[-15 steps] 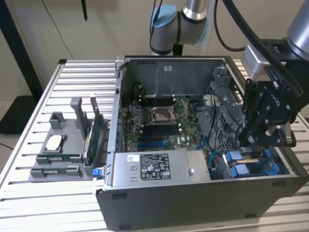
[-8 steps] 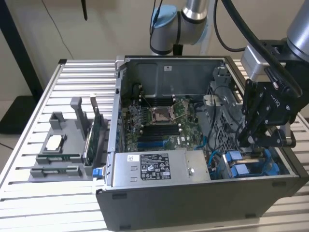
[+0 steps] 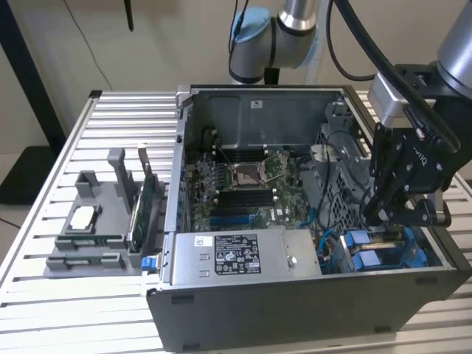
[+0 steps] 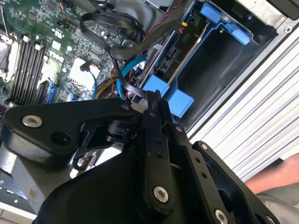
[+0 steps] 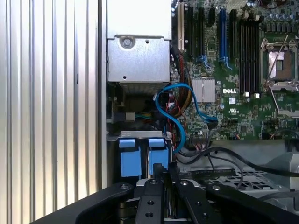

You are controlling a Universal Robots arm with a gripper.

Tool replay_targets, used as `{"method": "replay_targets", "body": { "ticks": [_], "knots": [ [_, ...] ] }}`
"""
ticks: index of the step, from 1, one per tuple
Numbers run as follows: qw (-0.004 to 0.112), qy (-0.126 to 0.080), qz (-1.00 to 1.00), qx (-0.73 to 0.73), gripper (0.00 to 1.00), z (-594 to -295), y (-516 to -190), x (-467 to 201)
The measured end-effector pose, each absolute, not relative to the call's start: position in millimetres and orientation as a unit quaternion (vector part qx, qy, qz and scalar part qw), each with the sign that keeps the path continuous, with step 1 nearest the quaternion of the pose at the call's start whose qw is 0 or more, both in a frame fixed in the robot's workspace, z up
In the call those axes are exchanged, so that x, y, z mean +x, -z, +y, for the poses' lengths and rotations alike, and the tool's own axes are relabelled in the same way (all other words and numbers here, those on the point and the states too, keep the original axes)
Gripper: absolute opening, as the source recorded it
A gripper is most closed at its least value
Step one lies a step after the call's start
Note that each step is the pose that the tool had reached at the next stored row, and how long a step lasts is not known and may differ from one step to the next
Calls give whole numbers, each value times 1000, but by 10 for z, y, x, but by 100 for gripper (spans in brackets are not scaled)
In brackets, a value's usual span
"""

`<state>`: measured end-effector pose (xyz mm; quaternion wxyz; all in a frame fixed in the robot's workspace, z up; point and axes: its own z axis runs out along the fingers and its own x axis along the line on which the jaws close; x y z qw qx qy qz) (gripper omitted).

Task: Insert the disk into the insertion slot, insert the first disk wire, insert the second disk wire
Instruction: 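Insert the second disk wire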

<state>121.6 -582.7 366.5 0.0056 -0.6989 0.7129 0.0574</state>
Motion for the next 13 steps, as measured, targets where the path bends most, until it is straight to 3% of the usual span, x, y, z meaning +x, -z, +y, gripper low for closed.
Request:
{"method": "replay_targets", "body": {
  "ticks": [13],
  "knots": [
    [6, -57, 713, -699, 16, -5827, -3550, 1439]
  ]
}}
